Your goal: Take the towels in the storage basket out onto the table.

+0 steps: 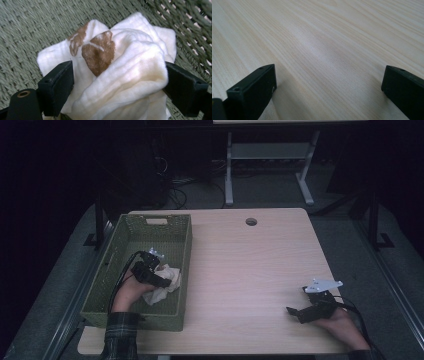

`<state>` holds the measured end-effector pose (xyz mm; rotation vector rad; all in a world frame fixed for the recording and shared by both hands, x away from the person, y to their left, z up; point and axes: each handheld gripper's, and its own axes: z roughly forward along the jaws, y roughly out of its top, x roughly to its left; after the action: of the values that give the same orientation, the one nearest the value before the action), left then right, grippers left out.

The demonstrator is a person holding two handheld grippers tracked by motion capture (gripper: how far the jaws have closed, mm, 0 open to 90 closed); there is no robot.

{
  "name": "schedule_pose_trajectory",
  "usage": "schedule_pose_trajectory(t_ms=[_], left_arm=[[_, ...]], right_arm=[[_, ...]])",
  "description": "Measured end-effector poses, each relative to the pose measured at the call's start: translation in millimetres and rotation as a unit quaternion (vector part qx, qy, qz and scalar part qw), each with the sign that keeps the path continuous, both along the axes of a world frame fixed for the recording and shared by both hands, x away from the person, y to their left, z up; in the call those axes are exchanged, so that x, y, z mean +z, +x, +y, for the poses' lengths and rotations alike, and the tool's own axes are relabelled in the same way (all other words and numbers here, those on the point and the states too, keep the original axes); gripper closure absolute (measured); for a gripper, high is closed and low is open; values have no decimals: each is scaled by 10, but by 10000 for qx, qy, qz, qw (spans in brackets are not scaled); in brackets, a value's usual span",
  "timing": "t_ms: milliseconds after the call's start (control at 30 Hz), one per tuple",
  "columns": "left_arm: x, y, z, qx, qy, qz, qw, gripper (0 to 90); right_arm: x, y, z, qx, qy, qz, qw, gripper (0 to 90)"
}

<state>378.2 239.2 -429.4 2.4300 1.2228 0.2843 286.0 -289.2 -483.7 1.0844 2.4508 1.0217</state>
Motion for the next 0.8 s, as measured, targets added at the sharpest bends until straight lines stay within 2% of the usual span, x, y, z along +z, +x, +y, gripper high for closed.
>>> schedule_pose_trajectory(t_ms=[167,533,633,667,700,733,767,800], left_arm=[[-46,14,-13,6,84,160,9998,139],[-105,30,-5,86,-84,399,9991,139],[-81,21,-13,30,-101,446,9989,211],[-59,11,-28,25,-97,499,9987,281],[-59,11,-28,25,-97,499,9987,313],[-42,7,-32,40,-105,521,9986,313],[-26,1,-31,29,-168,588,9981,399],[-16,-3,-33,18,-210,635,9978,528]], right_arm=[[0,-1,0,-6,1,7,10000,0],[1,-3,2,-10,7,24,10000,0],[1,-3,2,-8,5,24,10000,0],[1,-3,2,-10,7,23,10000,0],[1,-3,2,-10,7,23,10000,0],[1,-4,2,-12,7,28,10000,0],[1,-3,2,-10,8,23,10000,0],[1,-3,2,-9,7,23,10000,0]])
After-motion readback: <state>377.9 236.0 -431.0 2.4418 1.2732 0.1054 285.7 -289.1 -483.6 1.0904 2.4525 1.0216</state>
